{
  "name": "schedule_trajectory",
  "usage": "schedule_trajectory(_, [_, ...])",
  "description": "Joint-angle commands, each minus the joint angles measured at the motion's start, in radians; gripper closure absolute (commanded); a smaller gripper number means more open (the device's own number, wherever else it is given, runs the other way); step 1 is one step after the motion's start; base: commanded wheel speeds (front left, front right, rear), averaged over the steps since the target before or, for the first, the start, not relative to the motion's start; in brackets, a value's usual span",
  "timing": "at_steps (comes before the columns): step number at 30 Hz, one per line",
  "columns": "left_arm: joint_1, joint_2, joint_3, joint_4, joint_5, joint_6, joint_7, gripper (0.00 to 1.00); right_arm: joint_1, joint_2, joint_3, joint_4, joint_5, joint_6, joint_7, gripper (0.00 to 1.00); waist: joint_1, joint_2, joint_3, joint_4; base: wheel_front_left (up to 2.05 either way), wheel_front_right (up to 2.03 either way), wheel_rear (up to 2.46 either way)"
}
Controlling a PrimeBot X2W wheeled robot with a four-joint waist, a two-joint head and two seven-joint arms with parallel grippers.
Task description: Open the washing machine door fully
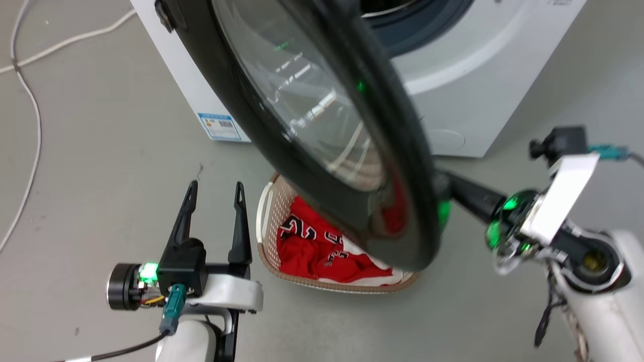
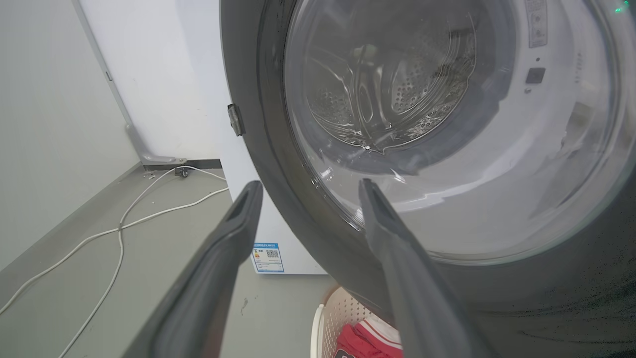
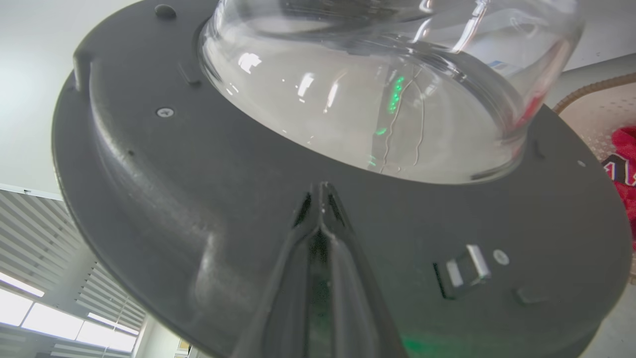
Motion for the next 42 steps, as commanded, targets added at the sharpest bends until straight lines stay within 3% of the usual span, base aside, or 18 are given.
schedule_trajectory(1, [0.017,0.000,0.002,0.002,0.007,-0.001,-0.002,0.00,0.035,0.011,0.010,-0.013,0.007,0.000,0.004,1.00,0.0001,0.0000,-0.027,0.001,0.00,0.00,0.00])
schedule_trajectory(22, [0.158,0.001,0.003,0.015,0.022,-0.012,-0.002,0.00,0.247,0.138,0.132,-0.032,-0.001,0.000,0.001,1.00,0.0001,0.0000,-0.186,0.011,0.00,0.00,0.00])
schedule_trajectory(28, [0.172,0.003,0.004,0.012,0.022,-0.014,-0.002,0.00,0.267,0.153,0.132,-0.033,-0.005,0.000,-0.016,1.00,0.0001,0.0000,-0.198,0.008,0.00,0.00,0.00])
schedule_trajectory(34, [0.195,0.005,0.001,0.018,0.022,-0.016,-0.002,0.00,0.307,0.153,0.062,-0.067,-0.012,0.000,-0.099,1.00,0.0001,0.0000,-0.232,0.003,0.00,0.00,0.00])
schedule_trajectory(35, [0.201,0.005,0.000,0.018,0.021,-0.016,-0.002,0.00,0.319,0.157,0.043,-0.075,-0.010,0.000,-0.122,0.71,0.0001,0.0000,-0.239,0.003,0.00,0.00,0.00])
schedule_trajectory(36, [0.206,0.005,0.000,0.018,0.019,-0.016,-0.002,0.00,0.327,0.159,0.026,-0.087,-0.017,0.000,-0.148,0.29,0.0001,0.0000,-0.246,0.002,0.00,0.00,0.00])
schedule_trajectory(37, [0.209,0.004,0.000,0.017,0.017,-0.017,-0.002,0.00,0.337,0.160,0.006,-0.098,-0.020,0.000,-0.175,0.00,0.0001,0.0000,-0.252,0.002,0.00,0.00,0.00])
schedule_trajectory(42, [0.221,0.004,-0.003,0.010,0.016,-0.019,-0.002,0.00,0.376,0.156,-0.071,-0.161,-0.100,0.000,-0.328,0.00,0.0001,0.0000,-0.267,-0.002,0.00,0.00,0.00])
